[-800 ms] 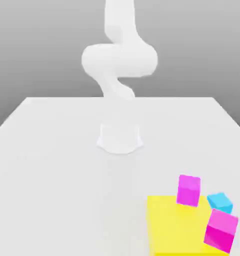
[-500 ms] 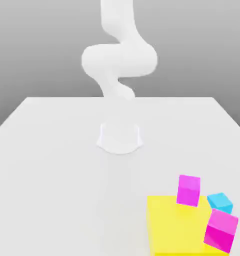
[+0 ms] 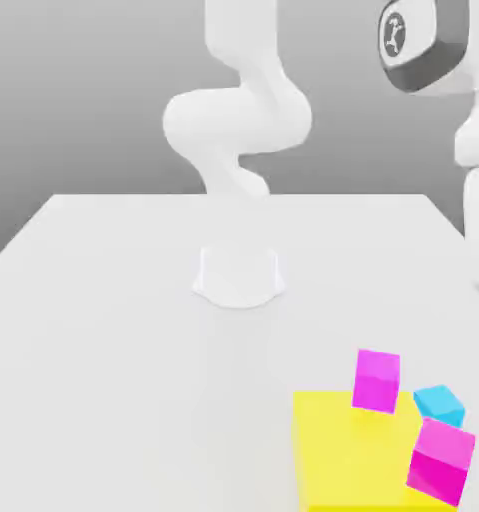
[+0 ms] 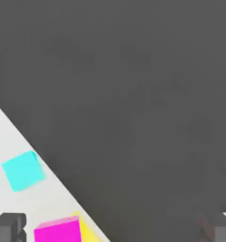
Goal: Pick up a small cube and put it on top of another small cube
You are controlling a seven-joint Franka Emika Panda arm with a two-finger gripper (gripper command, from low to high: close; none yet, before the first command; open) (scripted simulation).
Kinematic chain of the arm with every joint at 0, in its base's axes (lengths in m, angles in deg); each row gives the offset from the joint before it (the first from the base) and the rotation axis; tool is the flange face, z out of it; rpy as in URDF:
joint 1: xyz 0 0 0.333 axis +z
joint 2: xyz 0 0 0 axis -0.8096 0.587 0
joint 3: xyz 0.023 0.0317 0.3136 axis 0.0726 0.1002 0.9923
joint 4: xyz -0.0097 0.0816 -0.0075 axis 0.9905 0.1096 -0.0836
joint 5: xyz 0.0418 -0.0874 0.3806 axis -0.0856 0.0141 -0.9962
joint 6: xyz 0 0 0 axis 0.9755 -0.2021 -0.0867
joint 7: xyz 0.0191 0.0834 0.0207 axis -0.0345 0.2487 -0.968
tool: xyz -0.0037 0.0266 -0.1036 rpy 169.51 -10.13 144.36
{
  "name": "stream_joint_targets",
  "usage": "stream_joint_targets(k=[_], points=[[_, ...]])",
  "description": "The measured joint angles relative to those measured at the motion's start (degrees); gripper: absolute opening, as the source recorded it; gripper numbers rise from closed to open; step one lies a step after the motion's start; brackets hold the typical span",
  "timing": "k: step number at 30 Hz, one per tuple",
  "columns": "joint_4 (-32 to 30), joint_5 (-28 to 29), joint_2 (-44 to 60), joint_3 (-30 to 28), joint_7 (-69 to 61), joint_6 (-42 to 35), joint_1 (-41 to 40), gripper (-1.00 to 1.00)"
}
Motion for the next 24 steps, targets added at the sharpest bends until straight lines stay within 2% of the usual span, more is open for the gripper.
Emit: stream_joint_targets(k=[9, 13, 14, 20, 24], points=[[4.54, 5.67, 18.95, 2.72, -7.18, 2.85, 4.83, 0.0], [6.62, 7.59, 27.28, 1.8, -7.24, 7.64, 6.38, 0.0], [6.97, 7.86, 28.71, 1.56, -7.11, 8.67, 6.59, -1.0], [7.16, 7.88, 29.41, 1.43, -7.12, 9.11, 6.71, -1.0], [5.73, 6.82, 23.77, 2.47, -7.86, 4.85, 5.94, -1.0]])
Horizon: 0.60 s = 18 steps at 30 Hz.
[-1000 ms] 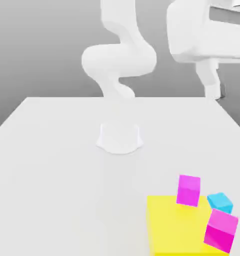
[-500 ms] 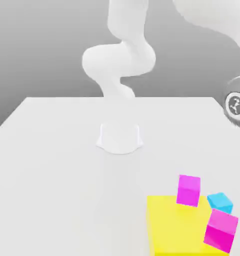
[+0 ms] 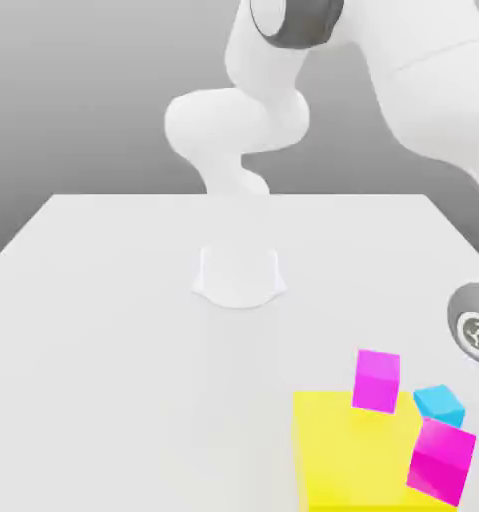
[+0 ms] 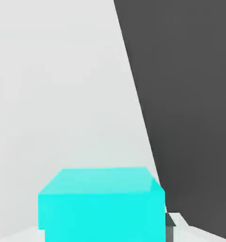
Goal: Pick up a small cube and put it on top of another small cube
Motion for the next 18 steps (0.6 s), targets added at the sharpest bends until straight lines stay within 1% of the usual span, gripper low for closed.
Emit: stream_joint_targets(k=[6, 11, 14, 15, 18], points=[[-5.81, -0.59, -12.71, 0.34, -10.43, -6.8, -4.41, -1.0], [-11.3, -5.21, -23.24, 0.35, -23.87, -11.58, -8.91, -1.0], [-13.4, -5.2, -20.57, 0.03, -25.56, -6.83, -9.4, -1.0], [-13.86, -4.88, -19.29, -0.12, -25.46, -5.12, -9.37, 1.0], [-13.86, -4.89, -19.29, -0.12, -25.46, -5.12, -9.37, 1.0]])
